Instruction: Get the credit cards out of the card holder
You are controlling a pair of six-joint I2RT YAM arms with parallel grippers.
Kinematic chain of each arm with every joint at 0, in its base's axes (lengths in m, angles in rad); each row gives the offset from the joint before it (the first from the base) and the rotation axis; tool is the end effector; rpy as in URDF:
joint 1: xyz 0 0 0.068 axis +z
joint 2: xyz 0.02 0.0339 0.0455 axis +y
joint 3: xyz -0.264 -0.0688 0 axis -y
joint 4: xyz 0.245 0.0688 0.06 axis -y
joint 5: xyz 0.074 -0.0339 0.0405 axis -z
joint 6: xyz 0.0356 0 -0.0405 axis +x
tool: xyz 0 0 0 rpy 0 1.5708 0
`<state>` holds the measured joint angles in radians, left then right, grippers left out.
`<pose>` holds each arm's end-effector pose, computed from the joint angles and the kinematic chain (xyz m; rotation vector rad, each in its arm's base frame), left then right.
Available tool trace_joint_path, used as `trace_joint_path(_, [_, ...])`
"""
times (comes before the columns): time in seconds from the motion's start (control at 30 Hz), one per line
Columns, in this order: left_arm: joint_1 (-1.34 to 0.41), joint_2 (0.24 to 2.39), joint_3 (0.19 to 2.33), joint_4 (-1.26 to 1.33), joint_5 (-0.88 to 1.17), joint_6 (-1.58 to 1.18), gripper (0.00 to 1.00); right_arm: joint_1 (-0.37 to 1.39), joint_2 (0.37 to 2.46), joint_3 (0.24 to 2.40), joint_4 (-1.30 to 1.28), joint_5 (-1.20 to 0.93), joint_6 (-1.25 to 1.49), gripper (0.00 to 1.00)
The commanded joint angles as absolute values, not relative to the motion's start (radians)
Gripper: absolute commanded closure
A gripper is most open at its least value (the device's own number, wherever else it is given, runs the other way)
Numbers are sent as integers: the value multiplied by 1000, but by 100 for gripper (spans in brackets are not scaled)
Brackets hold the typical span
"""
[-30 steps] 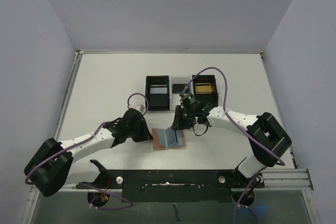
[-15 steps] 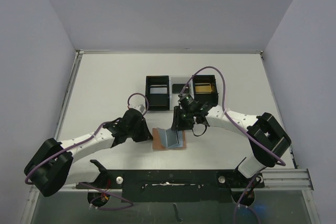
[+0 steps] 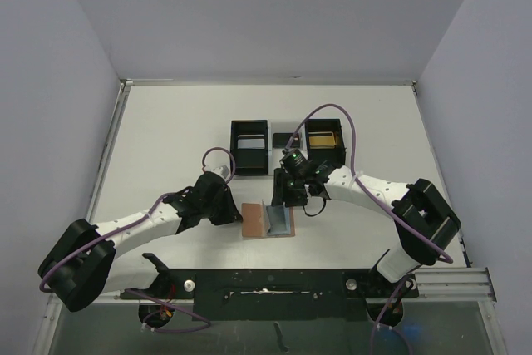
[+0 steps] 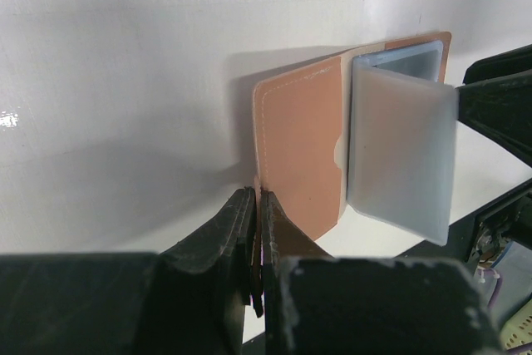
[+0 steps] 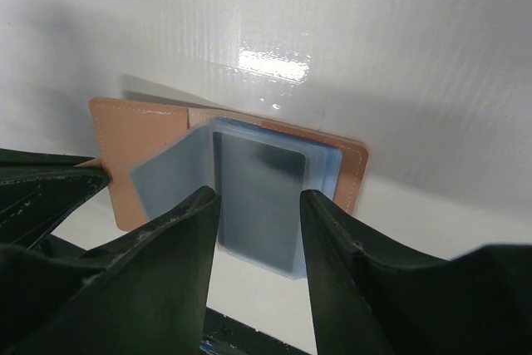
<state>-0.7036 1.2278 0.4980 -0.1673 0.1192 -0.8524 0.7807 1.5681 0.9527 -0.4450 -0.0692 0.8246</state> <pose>0.1666 -0.1469 0.1580 -0.1412 2.6367 -0.7611 0.2167 0.2181 0.1895 0.0359 2.7763 0.5877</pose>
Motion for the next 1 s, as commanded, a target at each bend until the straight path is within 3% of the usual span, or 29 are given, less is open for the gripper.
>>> trace_joint_path(0.0, [-699,1214,520,-119,137,-839,96,788,1570,997,-481,-5,841,55])
trace_joint_path(0.37, [-699,1218,518,-117,140,-839,96,785,1577,903,-350,-109,907,55])
trace_joint_path(0.97, [-700,1224,518,-110,147,-840,96,795,1606,961,-447,-31,884,45])
